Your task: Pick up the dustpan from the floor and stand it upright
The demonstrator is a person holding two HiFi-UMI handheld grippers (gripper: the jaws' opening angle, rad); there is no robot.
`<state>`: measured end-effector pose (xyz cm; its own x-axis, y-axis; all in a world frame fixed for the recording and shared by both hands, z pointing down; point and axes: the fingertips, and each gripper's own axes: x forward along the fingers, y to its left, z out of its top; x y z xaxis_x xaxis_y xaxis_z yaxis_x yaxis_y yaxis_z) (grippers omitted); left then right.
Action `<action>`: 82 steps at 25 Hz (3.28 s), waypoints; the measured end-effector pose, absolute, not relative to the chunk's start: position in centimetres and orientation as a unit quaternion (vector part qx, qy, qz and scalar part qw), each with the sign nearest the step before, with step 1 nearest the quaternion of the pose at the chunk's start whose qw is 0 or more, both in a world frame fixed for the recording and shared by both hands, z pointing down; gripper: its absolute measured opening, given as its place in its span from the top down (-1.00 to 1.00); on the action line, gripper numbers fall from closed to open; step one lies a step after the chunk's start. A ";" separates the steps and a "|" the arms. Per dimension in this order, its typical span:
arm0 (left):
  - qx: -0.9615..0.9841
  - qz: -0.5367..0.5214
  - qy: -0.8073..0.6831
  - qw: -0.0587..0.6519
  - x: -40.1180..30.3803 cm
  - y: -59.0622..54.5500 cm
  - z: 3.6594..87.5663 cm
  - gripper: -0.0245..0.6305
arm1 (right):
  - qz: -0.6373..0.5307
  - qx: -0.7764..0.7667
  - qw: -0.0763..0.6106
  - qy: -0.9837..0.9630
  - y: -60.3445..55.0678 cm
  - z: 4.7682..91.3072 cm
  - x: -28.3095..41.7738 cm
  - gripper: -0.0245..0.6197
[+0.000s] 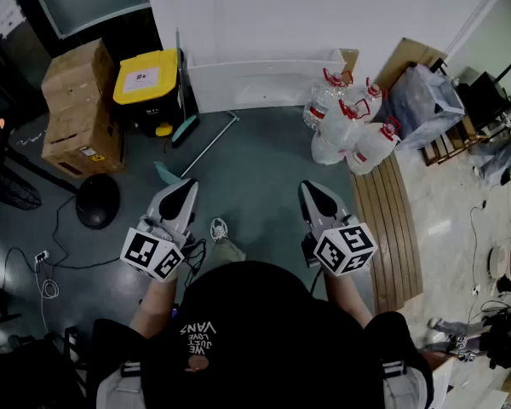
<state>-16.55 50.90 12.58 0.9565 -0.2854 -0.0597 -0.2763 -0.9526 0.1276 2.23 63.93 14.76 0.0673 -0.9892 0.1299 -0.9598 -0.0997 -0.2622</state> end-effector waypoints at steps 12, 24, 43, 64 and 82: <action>0.985 -0.029 -0.157 0.062 -15.9 50.1 13.8 0.77 | -0.128 -0.722 0.072 0.676 62.4 15.1 2.4 0.92; 0.984 -0.022 -0.156 0.087 -12.2 37.5 16.8 0.63 | -0.133 -0.732 0.071 0.664 48.6 16.6 5.7 0.47; 0.986 0.040 -0.119 0.107 -7.8 16.5 21.3 0.26 | -0.163 -0.739 0.054 0.652 25.1 19.4 9.8 0.37; 0.937 0.052 -0.314 0.140 -0.8 1.8 27.2 0.22 | -0.221 -0.610 -0.050 0.760 3.6 27.2 20.6 0.38; 0.900 0.117 -0.364 0.208 1.5 -3.2 45.5 0.22 | -0.292 -0.576 -0.167 0.745 -8.6 47.6 25.0 0.38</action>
<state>1.45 -3.24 45.54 0.7079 -0.6067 0.3617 -0.7039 -0.6486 0.2896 25.04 -8.56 47.55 -0.2814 -0.7604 0.5854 -0.9557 0.1670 -0.2424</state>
